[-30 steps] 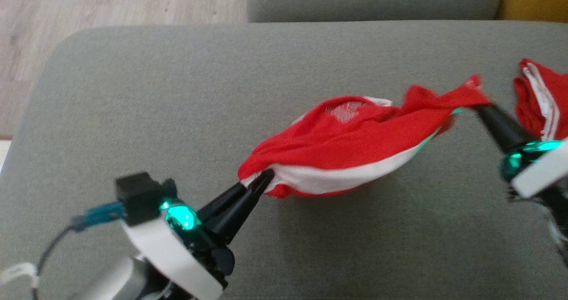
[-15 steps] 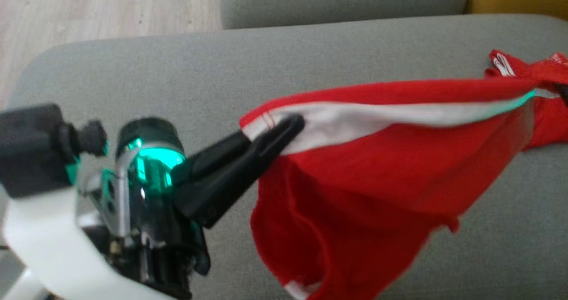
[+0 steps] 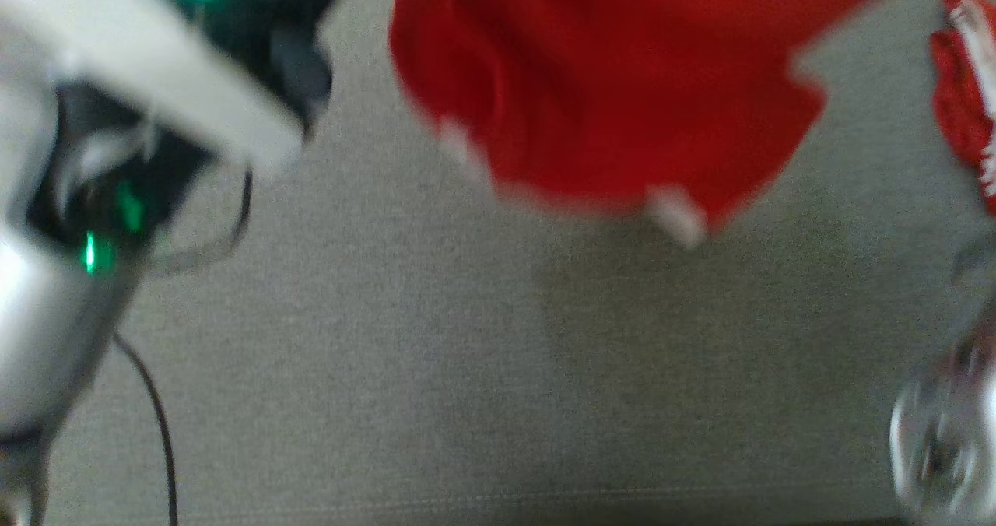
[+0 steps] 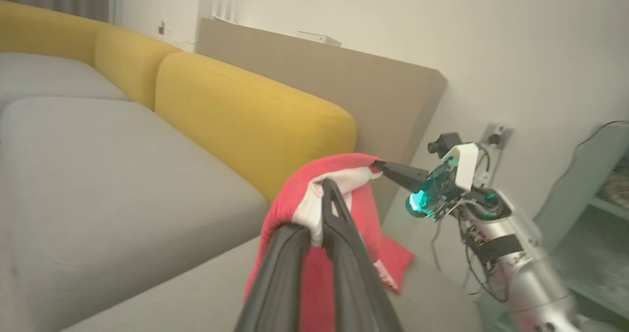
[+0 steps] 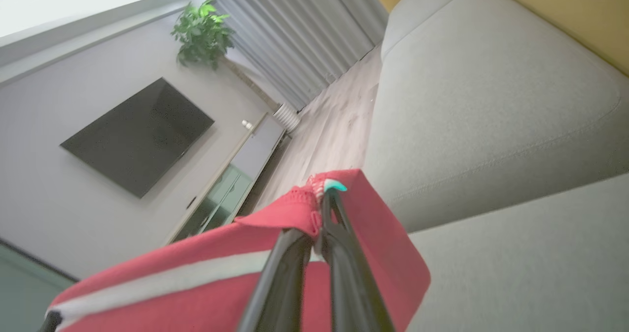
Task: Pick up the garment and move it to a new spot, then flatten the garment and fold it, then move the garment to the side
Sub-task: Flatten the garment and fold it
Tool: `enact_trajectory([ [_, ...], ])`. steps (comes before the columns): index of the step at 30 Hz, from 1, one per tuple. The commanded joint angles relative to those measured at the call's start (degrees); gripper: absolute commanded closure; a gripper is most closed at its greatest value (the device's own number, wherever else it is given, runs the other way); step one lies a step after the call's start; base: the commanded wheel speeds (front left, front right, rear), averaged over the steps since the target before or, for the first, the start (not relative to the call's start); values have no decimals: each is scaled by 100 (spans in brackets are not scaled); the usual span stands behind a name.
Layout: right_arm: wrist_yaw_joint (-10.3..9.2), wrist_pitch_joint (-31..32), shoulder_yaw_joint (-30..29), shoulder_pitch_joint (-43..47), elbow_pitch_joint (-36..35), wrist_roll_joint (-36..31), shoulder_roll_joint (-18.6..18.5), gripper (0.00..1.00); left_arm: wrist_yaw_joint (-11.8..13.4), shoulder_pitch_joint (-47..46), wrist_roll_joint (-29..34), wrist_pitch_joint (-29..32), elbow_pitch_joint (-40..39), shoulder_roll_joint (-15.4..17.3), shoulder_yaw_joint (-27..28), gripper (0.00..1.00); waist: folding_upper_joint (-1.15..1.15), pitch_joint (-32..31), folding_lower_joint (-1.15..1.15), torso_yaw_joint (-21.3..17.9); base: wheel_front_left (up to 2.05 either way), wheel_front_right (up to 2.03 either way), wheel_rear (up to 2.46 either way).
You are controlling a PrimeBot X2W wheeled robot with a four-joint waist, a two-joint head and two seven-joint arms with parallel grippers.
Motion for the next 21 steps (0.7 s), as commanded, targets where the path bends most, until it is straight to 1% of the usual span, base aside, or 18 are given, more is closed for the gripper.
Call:
enact_trajectory([
  [1, -4, -327, 66, -1138, 690, -547, -21, 100, -124, -881, 312, -20, 509, -7, 241, 100, 0, 535, -1, 169, 0, 0, 0],
  [4, -4, -1169, -151, -2587, 2436, -1263, -20, 100, -238, -1761, 941, -390, 1786, -341, 117, 100, 0, 753, -1, 270, 0, 0, 0],
  [6, -4, -1929, -279, -3419, 3549, -1548, -20, 100, -282, -2265, 1281, -804, 2587, -594, 106, 100, 0, 884, -1, 312, 0, 0, 0],
  [8, -4, -2741, -366, -4065, 4519, -1720, -19, 100, -313, -2702, 1683, -1325, 3288, -762, 86, 100, 0, 1015, -1, 336, 0, 0, 0],
  [10, -4, -3490, -337, -4518, 5369, -1855, -19, 100, -359, -3008, 2067, -1820, 3932, -886, -31, 100, 0, 1142, -1, 338, 0, 0, 0],
  [12, -4, -4067, -285, -4708, 6114, -1956, -19, 100, -406, -3133, 2409, -2317, 4524, -995, -210, 100, 0, 1239, -1, 331, 0, 0, 0],
  [15, -4, -4562, -120, -4585, 7014, -2031, -19, 100, -486, -2909, 2523, -2804, 5254, -1235, -427, 100, 0, 1274, -1, 281, 0, 0, 0],
  [16, -4, -4562, -120, -4585, 7014, -2031, -19, 100, -486, -2909, 2523, -2804, 5254, -1235, -427, 100, 0, 1274, -1, 281, 0, 0, 0],
  [18, -4, -4686, 7, -4320, 7364, -1990, -19, 100, -537, -2546, 2500, -2941, 5545, -1373, -610, 100, 0, 1217, -1, 246, 0, 0, 0],
  [21, -4, -4523, 155, -3730, 7552, -1815, -19, 100, -572, -1915, 2482, -3036, 5641, -1425, -919, 100, 0, 1119, -1, 179, 0, 0, 0],
])
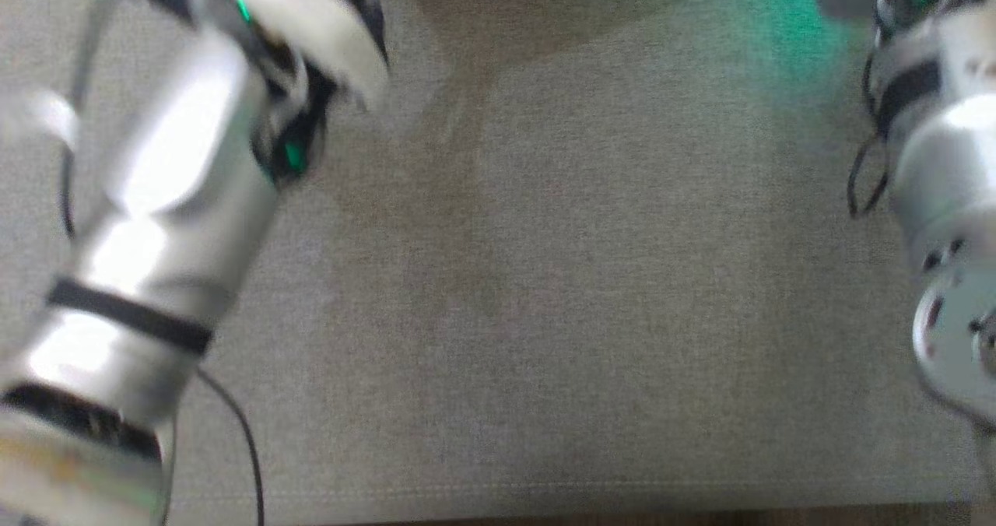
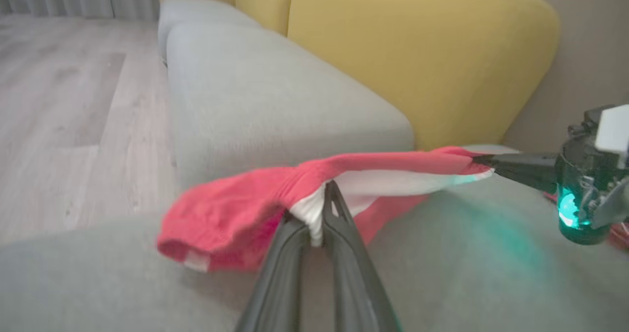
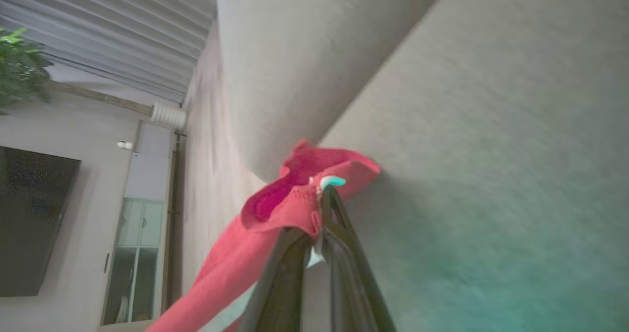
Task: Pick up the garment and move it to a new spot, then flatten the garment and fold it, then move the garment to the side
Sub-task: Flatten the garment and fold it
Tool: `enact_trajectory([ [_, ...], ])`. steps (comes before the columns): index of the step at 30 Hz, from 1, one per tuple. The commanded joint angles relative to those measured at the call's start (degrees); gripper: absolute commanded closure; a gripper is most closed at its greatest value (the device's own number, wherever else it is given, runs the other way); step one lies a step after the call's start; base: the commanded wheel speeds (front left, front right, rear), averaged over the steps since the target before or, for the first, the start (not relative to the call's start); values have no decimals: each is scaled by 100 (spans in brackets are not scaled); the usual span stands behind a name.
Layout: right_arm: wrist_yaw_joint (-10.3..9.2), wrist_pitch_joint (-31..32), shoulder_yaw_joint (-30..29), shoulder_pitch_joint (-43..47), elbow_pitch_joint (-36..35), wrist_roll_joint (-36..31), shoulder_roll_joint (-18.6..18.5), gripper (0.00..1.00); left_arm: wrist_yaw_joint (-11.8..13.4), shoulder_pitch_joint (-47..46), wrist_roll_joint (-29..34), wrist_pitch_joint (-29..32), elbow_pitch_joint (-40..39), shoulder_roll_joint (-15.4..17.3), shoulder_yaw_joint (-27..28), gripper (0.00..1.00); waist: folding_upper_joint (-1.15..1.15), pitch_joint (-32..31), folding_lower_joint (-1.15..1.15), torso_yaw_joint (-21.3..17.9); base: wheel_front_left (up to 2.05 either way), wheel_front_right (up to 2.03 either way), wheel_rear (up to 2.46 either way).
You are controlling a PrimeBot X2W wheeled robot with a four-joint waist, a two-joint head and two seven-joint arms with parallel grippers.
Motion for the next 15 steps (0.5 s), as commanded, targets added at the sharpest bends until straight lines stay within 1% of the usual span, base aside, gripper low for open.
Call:
enact_trajectory([
  [1, -4, 87, 79, -20, -161, 87, 34, 100, -26, -63, -39, -82, -222, 237, 68, 100, 0, -49, 1, -52, 0, 0, 0],
  [4, -4, 305, 113, 632, -156, 299, 34, 100, -30, 669, -232, -104, -664, 392, -261, 100, 0, -139, 1, -108, 0, 0, 0],
  [5, -4, 487, 105, 1067, -286, 497, 34, 100, -31, 1201, -404, -109, -989, 567, -374, 100, 0, -252, 1, -129, 0, 0, 0],
  [8, -4, 850, 158, 1850, -743, 849, 34, 100, -31, 1987, -517, -113, -1431, 833, -474, 100, 0, -548, 1, -111, 0, 0, 0],
  [11, -4, 1197, 373, 2914, -1494, 1219, 34, 100, 60, 2840, -624, -115, -1917, 992, -496, 100, 0, -943, 1, -94, 0, 0, 0],
  [15, -4, 1574, 747, 4627, -2891, 1741, 34, 100, 358, 3973, -833, -115, -2747, 1198, -572, 100, 0, -1437, 1, -52, 0, 0, 0],
])
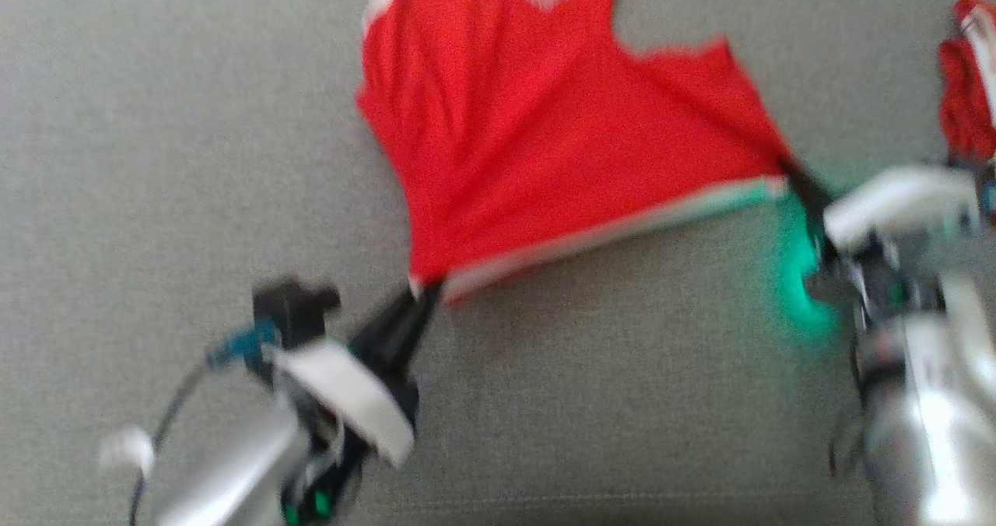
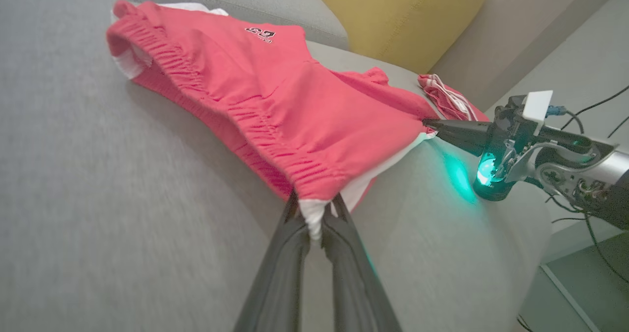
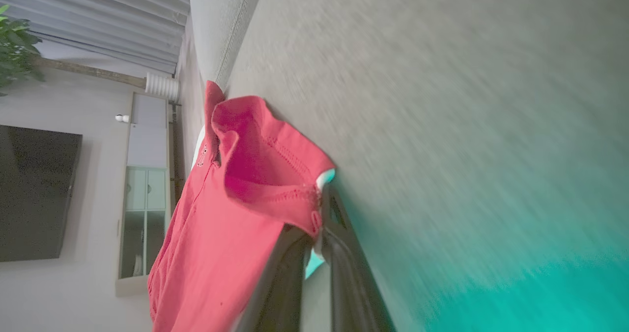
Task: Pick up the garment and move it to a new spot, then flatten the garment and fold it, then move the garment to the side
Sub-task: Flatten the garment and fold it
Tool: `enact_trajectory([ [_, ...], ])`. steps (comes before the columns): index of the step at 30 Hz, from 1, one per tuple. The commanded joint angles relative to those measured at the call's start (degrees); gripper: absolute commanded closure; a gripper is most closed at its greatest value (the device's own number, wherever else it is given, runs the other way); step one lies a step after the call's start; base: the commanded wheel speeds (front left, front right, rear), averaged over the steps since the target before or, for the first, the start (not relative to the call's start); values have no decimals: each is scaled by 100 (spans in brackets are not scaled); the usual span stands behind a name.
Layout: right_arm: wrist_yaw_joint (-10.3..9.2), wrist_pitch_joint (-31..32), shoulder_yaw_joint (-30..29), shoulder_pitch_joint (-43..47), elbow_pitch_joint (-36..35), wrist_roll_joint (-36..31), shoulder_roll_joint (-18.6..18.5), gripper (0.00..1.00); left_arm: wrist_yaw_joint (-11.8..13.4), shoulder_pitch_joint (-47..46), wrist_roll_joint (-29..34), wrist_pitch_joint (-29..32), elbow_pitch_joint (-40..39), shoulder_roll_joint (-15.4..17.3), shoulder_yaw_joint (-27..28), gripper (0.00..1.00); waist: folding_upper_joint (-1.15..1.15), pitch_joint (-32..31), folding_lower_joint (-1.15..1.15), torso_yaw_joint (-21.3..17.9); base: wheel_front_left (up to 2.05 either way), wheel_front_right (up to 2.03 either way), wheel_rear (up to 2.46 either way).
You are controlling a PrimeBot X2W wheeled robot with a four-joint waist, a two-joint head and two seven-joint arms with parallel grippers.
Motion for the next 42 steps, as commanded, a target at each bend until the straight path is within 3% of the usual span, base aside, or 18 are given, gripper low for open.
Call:
enact_trajectory([
  [1, -5, 147, 102, 743, -331, 250, 23, 100, 122, 127, -48, -62, -362, 268, 179, 100, 0, -443, 1, 58, 0, 0, 0],
  [10, -5, 991, 252, 4494, -4167, 1653, 23, 100, 969, 1778, -378, 156, -2208, 699, -57, 100, 0, -845, 1, 205, 0, 0, 0],
  [16, -5, 1038, -20, 4977, -5239, 1825, 24, 100, 1102, 1892, -631, 245, -2797, 742, 70, 100, 0, -720, 1, 339, 0, 0, 0],
  [26, -5, 1946, -294, 3312, -5066, 772, 24, 100, 899, 1282, -1188, 707, -2994, 588, 325, 100, 0, -455, 1, 715, 0, 0, 0],
  [36, -5, 2977, -663, 339, -3824, -811, 24, 100, 854, 107, -1850, 1213, -2485, -218, 610, 100, 0, 215, 1, 1209, 0, 0, 0],
  [42, -5, 3110, -642, -704, -3090, -1646, 24, 100, 941, -407, -1921, 1248, -1771, -666, 688, 100, 0, 505, 1, 1519, 0, 0, 0],
])
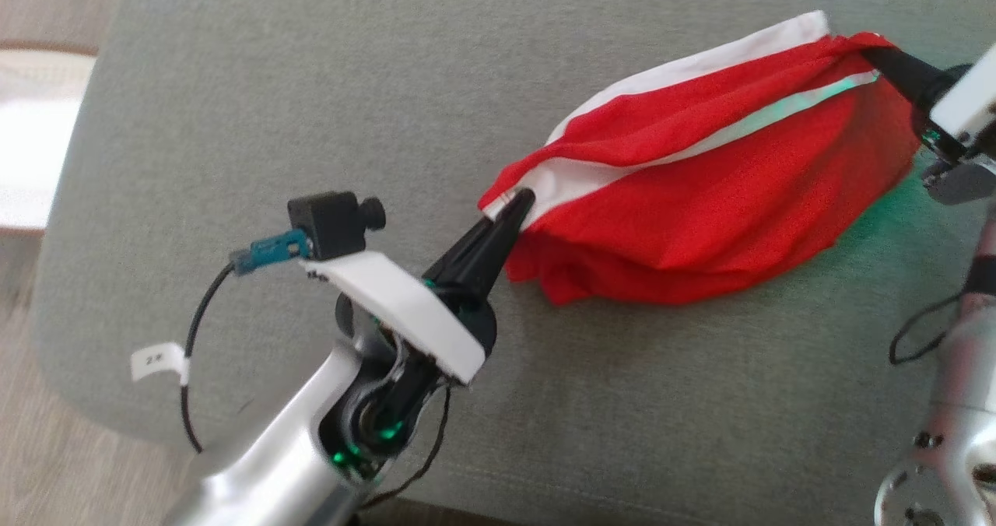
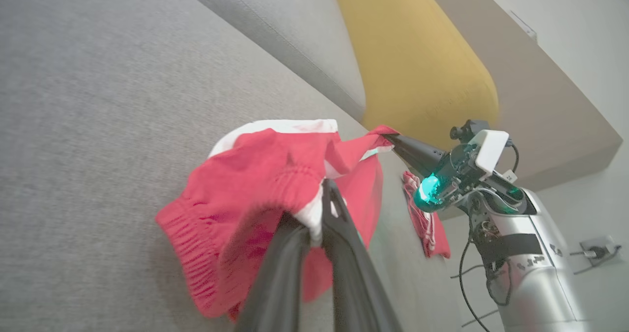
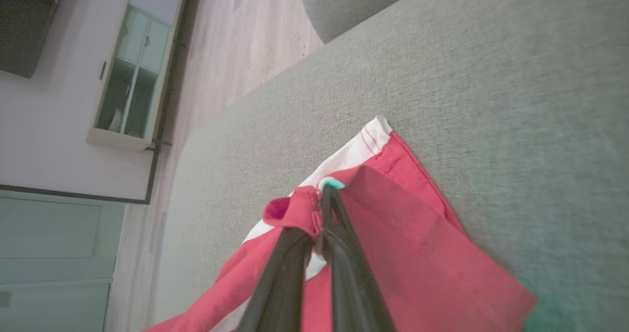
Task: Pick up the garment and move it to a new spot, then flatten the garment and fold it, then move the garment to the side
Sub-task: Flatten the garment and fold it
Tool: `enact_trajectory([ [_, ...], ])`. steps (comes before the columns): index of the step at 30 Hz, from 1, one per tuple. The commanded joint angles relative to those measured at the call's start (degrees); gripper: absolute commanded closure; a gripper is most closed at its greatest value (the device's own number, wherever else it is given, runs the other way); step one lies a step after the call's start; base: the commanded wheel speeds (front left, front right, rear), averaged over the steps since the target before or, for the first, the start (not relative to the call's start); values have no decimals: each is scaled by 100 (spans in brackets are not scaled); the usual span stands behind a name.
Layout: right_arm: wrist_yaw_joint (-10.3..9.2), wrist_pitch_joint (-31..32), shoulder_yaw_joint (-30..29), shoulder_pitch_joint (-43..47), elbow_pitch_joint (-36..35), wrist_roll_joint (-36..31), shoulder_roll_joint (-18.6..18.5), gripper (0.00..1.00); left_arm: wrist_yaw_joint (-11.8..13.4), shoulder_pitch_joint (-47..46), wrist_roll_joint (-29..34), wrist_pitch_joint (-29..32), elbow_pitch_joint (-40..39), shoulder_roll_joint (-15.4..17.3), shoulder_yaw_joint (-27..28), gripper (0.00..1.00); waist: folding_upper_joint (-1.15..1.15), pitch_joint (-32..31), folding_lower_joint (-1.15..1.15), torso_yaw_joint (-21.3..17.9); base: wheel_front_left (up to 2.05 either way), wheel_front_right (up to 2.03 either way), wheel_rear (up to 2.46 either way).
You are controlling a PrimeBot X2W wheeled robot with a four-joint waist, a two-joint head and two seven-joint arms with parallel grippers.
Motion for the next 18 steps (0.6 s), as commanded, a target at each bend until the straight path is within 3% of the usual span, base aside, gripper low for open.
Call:
enact_trajectory([
  [1, -4, -4, 131, -284, -92, -188, -21, 100, -6, -278, -55, -15, -1, -48, 240, 100, 0, 170, -1, 200, 0, 0, 0],
  [7, -4, -341, 171, -694, 475, -486, -21, 100, -70, -618, -98, -78, 724, -446, 250, 100, 0, 272, -1, 343, 0, 0, 0],
  [16, -4, -1030, 254, -877, 991, -805, -21, 100, -141, -750, -87, -229, 1421, -644, 273, 100, 0, 317, -1, 375, 0, 0, 0],
  [17, -4, -1118, 283, -878, 1005, -875, -21, 83, -137, -763, -81, -243, 1489, -658, 273, 84, 0, 320, -1, 374, 0, 0, 0],
  [18, -4, -1202, 353, -861, 994, -943, -21, 23, -133, -776, -65, -252, 1555, -667, 264, 62, 0, 319, -1, 371, 0, 0, 0],
])
